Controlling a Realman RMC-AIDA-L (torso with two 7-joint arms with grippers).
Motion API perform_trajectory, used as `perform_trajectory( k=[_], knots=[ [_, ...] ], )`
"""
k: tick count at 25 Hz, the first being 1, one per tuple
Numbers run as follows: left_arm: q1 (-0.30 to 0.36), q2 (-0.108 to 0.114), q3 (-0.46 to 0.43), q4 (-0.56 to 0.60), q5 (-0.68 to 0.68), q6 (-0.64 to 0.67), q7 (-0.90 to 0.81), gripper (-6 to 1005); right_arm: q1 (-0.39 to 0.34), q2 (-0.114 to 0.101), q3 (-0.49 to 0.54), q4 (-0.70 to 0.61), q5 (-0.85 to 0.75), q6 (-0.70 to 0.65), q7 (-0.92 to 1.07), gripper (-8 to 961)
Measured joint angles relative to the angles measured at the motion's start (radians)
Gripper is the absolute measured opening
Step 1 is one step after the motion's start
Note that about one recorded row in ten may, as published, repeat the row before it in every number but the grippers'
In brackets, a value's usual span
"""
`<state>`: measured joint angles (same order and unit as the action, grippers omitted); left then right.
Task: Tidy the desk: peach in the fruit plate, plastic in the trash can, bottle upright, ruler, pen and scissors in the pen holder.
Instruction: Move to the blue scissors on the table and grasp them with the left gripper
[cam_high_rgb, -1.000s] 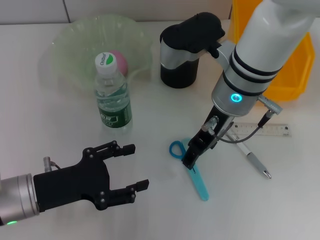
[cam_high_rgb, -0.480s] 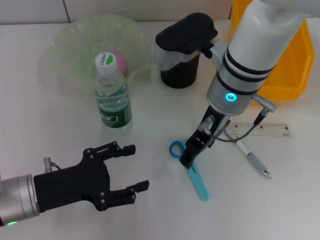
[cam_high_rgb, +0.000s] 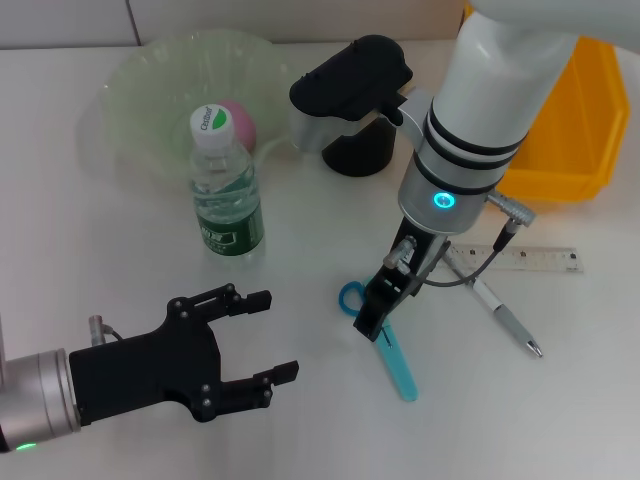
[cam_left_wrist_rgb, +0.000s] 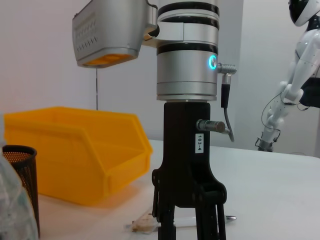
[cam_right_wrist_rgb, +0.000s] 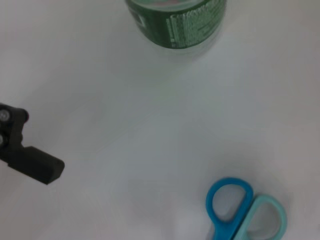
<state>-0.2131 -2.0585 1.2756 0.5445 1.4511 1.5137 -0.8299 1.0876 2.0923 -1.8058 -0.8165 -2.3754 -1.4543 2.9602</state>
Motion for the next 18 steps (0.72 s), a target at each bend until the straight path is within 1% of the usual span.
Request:
perform_trajectory(
  k=[12,18],
  knots=[
    [-0.003,-0.001,0.003,0.000,0.000,-0.004,0.000,784,0.035,0.000,-0.023,0.035,0.007,0.010,0.000,787],
    [-0.008,-0.002,0.005,-0.002,0.000,-0.006,0.000,785,0.041,0.000,-0.025,0.039,0.009,0.011,0.000,787]
  ],
)
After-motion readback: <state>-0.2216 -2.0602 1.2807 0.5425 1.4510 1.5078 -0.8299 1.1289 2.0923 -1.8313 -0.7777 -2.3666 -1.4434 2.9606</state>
